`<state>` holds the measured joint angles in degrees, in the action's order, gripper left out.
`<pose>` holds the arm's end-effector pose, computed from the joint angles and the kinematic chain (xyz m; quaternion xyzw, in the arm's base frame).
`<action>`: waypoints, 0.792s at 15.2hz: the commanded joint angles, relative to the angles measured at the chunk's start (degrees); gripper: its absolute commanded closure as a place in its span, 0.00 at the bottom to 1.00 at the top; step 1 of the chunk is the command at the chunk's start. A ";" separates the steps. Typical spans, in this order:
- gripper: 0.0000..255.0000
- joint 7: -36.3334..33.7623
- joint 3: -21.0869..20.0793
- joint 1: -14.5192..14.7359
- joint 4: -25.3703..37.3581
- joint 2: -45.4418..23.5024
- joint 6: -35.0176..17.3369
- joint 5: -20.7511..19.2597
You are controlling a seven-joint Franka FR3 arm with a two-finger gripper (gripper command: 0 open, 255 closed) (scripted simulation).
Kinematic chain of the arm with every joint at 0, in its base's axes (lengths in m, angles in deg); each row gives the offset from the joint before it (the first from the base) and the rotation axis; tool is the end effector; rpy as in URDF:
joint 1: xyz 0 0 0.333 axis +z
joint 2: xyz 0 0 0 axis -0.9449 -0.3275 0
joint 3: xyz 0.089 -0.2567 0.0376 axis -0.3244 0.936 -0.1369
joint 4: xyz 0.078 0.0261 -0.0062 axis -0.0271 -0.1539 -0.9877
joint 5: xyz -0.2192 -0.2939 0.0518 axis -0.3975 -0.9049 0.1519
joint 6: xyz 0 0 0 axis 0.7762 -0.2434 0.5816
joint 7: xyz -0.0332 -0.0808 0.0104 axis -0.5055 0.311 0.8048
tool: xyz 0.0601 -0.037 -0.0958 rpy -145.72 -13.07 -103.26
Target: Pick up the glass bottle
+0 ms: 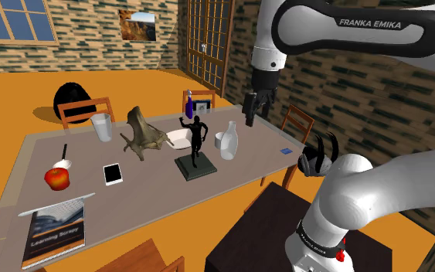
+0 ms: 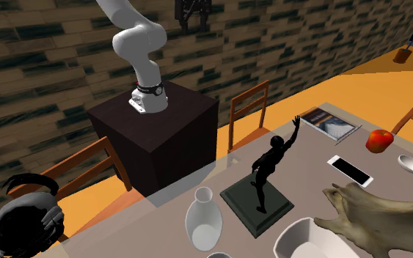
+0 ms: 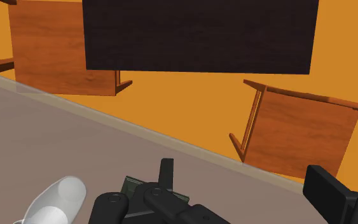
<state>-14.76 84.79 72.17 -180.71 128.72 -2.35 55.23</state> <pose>0.3047 0.0102 0.5312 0.9996 -0.0175 -0.0150 0.0137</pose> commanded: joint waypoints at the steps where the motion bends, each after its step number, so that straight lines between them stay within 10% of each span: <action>1: 0.00 0.00 0.00 0.00 0.00 0.00 0.00 0.00; 12: 0.00 9.12 9.31 -3.52 2.00 -17.06 -15.47 -4.95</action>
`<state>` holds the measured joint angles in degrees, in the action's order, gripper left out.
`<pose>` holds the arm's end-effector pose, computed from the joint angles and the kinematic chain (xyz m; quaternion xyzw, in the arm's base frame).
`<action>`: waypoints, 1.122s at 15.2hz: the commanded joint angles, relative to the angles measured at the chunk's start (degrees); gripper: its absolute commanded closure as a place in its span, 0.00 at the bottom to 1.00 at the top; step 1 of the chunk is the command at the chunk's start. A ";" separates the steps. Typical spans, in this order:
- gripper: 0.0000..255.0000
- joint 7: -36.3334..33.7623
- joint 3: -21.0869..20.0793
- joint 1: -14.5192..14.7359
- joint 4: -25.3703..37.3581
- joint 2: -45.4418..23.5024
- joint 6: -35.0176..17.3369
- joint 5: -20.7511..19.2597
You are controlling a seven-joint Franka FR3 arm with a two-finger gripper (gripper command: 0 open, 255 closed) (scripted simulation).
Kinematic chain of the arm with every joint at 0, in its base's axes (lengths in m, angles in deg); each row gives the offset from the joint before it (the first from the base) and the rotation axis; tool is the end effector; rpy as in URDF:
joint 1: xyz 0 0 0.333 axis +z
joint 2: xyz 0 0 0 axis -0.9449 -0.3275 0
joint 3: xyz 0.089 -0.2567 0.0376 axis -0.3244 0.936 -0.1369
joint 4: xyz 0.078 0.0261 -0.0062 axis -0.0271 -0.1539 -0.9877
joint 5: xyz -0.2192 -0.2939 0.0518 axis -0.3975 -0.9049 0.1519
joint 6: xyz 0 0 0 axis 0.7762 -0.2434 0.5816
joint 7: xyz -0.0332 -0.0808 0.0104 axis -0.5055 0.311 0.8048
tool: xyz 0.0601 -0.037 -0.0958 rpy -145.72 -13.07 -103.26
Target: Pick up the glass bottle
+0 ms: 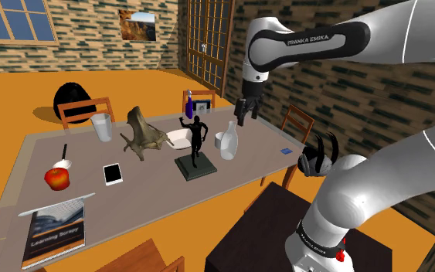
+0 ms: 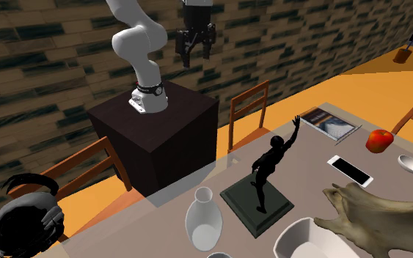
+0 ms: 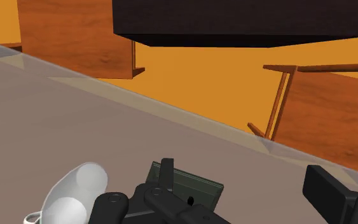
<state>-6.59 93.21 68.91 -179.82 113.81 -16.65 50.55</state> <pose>0.3745 -0.0742 0.4678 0.9996 -0.0229 -0.0159 0.0104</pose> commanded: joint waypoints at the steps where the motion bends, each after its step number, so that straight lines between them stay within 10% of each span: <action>1: 0.00 1.78 1.69 -0.48 1.74 -4.01 -2.43 -0.44; 17: 0.00 17.21 11.16 -4.26 21.61 -37.46 -15.62 6.16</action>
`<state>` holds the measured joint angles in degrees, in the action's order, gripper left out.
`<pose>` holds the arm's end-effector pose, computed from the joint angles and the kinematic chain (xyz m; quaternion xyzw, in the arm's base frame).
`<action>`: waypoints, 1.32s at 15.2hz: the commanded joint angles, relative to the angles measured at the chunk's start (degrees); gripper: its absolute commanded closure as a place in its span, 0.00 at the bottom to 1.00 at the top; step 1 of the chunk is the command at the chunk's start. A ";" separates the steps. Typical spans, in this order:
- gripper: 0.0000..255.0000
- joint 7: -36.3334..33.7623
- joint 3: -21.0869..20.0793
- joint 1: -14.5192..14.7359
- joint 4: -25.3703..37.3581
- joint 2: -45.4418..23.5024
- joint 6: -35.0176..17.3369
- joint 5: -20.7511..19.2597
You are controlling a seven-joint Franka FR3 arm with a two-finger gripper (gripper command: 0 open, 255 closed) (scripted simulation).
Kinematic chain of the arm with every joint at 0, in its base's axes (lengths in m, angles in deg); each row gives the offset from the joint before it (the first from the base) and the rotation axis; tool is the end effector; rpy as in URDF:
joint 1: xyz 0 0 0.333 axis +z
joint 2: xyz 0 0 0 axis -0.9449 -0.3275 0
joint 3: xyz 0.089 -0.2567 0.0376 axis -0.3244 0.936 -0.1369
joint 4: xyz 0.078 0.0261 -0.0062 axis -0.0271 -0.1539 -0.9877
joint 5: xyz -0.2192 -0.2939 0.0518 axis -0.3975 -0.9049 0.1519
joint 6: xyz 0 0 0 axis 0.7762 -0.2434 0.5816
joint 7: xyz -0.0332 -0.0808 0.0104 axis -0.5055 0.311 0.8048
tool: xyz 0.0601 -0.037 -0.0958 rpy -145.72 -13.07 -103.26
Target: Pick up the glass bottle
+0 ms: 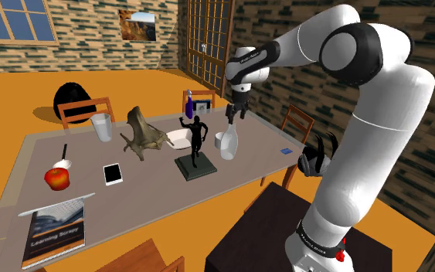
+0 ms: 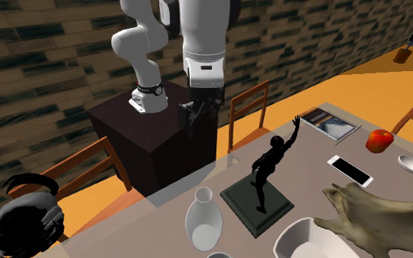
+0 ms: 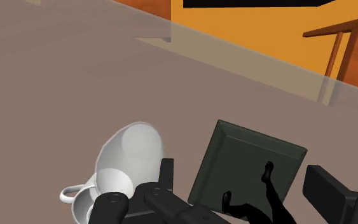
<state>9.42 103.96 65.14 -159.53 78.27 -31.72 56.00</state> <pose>0.4906 -0.2181 0.3661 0.9993 -0.0322 -0.0163 0.0055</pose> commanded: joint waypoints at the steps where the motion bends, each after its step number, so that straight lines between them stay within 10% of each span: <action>1: 0.00 2.21 0.61 -0.99 3.19 -4.18 -0.80 1.58; 12: 0.00 10.32 -0.24 -9.24 30.11 -29.93 1.75 10.05; 20: 0.00 10.85 -0.93 -9.77 29.16 -33.21 -2.40 11.02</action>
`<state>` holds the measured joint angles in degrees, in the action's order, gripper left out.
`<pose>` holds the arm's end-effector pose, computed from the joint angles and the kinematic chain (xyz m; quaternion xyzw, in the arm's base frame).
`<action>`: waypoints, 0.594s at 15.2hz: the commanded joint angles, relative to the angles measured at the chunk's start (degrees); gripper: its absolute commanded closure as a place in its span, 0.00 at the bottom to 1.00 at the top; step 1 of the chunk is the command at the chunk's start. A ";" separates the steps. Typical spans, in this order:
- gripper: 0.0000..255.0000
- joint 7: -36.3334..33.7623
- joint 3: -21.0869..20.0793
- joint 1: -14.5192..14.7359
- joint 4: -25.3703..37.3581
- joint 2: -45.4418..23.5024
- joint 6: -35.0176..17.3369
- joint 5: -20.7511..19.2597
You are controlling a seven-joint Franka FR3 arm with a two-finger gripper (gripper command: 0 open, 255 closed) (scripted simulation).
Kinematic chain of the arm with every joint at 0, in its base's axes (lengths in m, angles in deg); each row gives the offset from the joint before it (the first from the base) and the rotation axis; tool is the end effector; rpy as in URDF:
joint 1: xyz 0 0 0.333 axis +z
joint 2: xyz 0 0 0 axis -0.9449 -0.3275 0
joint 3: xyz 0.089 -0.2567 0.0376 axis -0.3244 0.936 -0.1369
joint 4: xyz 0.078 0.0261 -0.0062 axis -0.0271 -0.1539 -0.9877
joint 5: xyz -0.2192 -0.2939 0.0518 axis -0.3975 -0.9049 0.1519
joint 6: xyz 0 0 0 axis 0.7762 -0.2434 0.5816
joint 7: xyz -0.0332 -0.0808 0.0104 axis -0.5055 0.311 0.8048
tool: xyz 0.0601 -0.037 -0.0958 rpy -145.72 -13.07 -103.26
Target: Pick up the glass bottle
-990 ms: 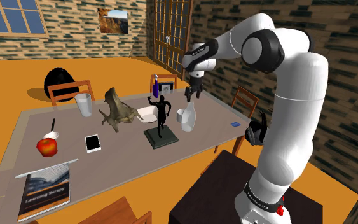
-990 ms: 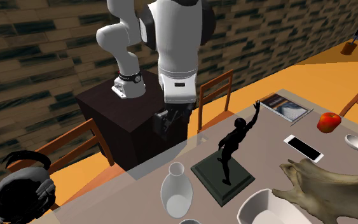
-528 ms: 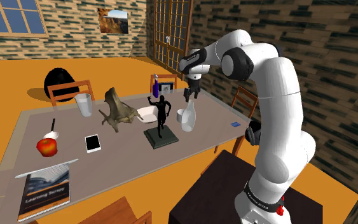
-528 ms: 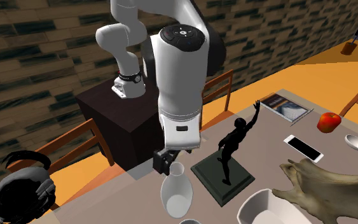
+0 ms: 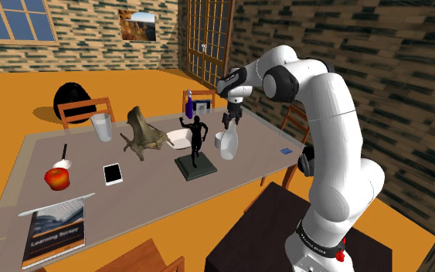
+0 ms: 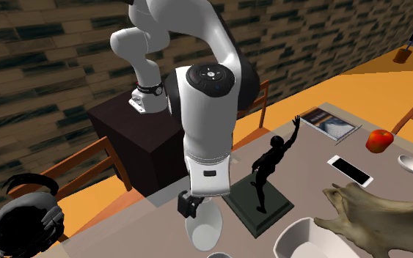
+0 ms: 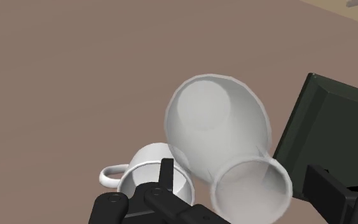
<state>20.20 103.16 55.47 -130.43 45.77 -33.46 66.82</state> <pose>0.5692 -0.3274 0.2600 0.9991 -0.0389 -0.0167 0.0021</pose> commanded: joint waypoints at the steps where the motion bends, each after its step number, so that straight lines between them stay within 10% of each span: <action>1: 0.00 0.07 -0.14 -0.10 0.04 -0.70 -0.67 0.19; 2: 0.00 0.07 -0.14 -0.10 0.05 -0.71 -0.67 0.19; 3: 1.00 0.07 -0.14 -0.08 -0.07 -0.66 -0.74 0.19; 9: 1.00 0.08 -0.14 -0.10 -0.02 -0.70 -0.74 0.20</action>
<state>20.27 103.02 55.38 -130.39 45.12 -34.19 67.03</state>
